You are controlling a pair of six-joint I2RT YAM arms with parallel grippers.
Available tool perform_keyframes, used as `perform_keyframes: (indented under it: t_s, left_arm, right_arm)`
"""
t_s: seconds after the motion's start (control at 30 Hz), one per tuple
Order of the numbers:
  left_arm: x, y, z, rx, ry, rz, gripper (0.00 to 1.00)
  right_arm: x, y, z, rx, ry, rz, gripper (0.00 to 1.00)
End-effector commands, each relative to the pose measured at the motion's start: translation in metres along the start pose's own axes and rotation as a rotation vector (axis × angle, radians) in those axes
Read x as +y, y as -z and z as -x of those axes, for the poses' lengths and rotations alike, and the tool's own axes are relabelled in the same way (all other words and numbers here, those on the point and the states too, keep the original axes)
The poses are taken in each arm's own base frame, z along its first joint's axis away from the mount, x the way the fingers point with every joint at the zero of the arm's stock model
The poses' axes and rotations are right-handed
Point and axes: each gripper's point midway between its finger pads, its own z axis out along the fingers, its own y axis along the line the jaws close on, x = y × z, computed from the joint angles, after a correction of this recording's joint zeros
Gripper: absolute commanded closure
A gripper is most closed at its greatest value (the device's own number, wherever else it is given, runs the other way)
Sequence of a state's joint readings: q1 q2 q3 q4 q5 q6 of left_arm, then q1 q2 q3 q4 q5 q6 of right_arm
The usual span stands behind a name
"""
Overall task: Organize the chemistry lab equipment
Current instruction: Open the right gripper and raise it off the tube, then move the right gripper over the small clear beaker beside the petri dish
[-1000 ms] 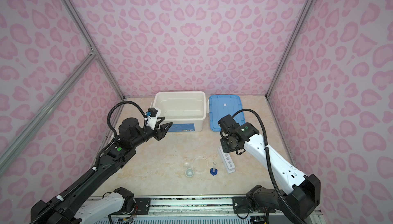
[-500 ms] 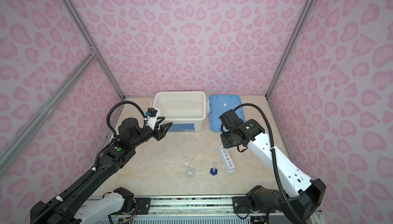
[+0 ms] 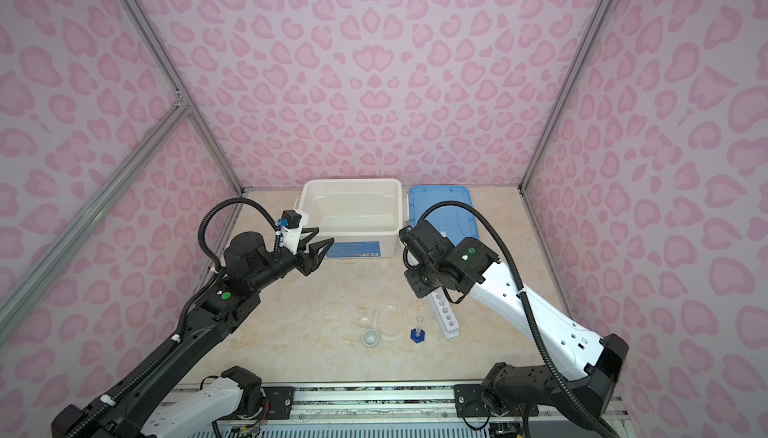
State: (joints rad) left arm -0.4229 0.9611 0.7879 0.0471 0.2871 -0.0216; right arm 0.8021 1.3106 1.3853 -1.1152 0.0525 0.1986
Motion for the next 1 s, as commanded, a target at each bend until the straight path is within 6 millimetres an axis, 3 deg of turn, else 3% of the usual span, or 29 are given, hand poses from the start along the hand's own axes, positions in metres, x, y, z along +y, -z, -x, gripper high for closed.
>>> perform_keyframes:
  t_s: [0.0, 0.17, 0.43, 0.57, 0.6, 0.83, 0.97]
  left_arm:
    - [0.003, 0.005, 0.0, -0.013, 0.063, 0.003, 0.43]
    - [0.014, 0.018, -0.003, -0.031, 0.139, 0.027, 0.43]
    - [0.039, 0.041, -0.002, -0.065, 0.217, 0.081, 0.43]
    - [0.051, 0.047, -0.009, -0.058, 0.25, 0.109, 0.42]
    - [0.054, 0.049, -0.01, -0.059, 0.258, 0.119, 0.42]
    - [0.062, 0.049, -0.013, -0.065, 0.278, 0.132, 0.42]
    - [0.063, 0.047, -0.015, -0.054, 0.28, 0.129, 0.42]
  right_arm:
    - [0.028, -0.01, 0.022, -0.067, 0.067, 0.084, 0.68]
    - [0.062, -0.037, 0.028, -0.028, 0.157, 0.155, 0.66]
    - [0.093, -0.084, 0.021, 0.103, 0.269, 0.207, 0.66]
    - [0.105, -0.103, 0.014, 0.168, 0.333, 0.216, 0.57]
    - [0.111, -0.102, 0.02, 0.159, 0.346, 0.227, 0.55]
    - [0.119, -0.129, -0.003, 0.264, 0.39, 0.228, 0.53]
    - [0.122, -0.135, -0.005, 0.271, 0.388, 0.236, 0.55]
